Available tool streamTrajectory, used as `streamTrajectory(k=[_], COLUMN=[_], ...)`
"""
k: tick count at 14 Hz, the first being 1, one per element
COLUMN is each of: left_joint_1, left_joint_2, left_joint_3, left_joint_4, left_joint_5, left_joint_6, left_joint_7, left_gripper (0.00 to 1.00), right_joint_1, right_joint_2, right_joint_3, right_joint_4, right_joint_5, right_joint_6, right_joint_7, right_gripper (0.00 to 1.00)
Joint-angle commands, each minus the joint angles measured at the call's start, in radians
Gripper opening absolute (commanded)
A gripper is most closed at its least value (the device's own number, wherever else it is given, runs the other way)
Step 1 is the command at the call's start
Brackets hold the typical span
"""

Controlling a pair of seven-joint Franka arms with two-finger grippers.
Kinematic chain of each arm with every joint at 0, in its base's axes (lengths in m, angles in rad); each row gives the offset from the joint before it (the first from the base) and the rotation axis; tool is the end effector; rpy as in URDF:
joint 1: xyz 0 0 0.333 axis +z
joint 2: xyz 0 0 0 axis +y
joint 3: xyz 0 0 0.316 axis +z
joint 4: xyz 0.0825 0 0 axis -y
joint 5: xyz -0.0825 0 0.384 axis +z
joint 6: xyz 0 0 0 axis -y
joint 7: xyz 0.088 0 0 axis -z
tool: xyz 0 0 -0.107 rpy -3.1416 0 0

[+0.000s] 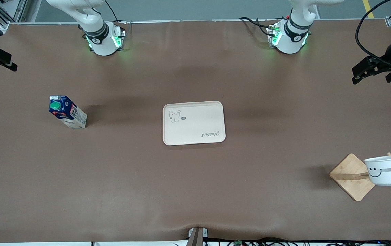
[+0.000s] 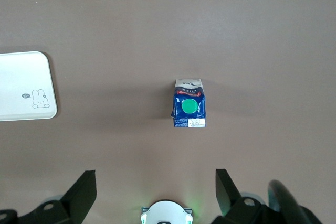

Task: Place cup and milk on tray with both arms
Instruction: 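Move the left gripper toward the white mug on the wooden stand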

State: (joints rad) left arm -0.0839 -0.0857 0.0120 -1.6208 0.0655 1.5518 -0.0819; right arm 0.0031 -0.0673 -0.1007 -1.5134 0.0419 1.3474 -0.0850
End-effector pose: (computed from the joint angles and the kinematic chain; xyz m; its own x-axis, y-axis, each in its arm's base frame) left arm 0.5249 -0.0304 0.6458 0.9997 0.0111 0.0219 0.0124 -0.9979 -0.0628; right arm 0.5068 -0.0466 0.6683 0.9956 -0.0021 -0.0942 -0.0074 -0.9984 -0.0565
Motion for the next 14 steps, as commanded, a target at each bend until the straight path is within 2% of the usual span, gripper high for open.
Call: streamTrajectory(k=[1, 5, 7, 14], left_joint_1=[-0.002, 0.004, 0.007, 0.007], left_joint_2=[0.007, 0.067, 0.092, 0.188], left_joint_3=[-0.003, -0.001, 0.002, 0.008], left_joint_4=[0.022, 0.085, 0.084, 0.073], left_joint_5=[0.020, 0.029, 0.031, 0.103], left_joint_6=[-0.022, -0.021, -0.009, 0.148], left_joint_7=[0.014, 0.011, 0.011, -0.087], left_gripper=[1.00, 1.00, 1.00, 1.00], right_joint_1=[0.005, 0.003, 0.005, 0.003], right_joint_2=[-0.023, -0.020, -0.019, -0.008], right_joint_3=[-0.005, -0.005, -0.005, -0.005], right_joint_4=[-0.024, -0.022, -0.022, -0.016], right_joint_5=[-0.017, -0.017, -0.017, -0.017], right_joint_6=[0.010, 0.004, 0.004, 0.004], right_joint_7=[-0.001, 0.001, 0.001, 0.001], right_gripper=[1.00, 1.00, 1.00, 1.00])
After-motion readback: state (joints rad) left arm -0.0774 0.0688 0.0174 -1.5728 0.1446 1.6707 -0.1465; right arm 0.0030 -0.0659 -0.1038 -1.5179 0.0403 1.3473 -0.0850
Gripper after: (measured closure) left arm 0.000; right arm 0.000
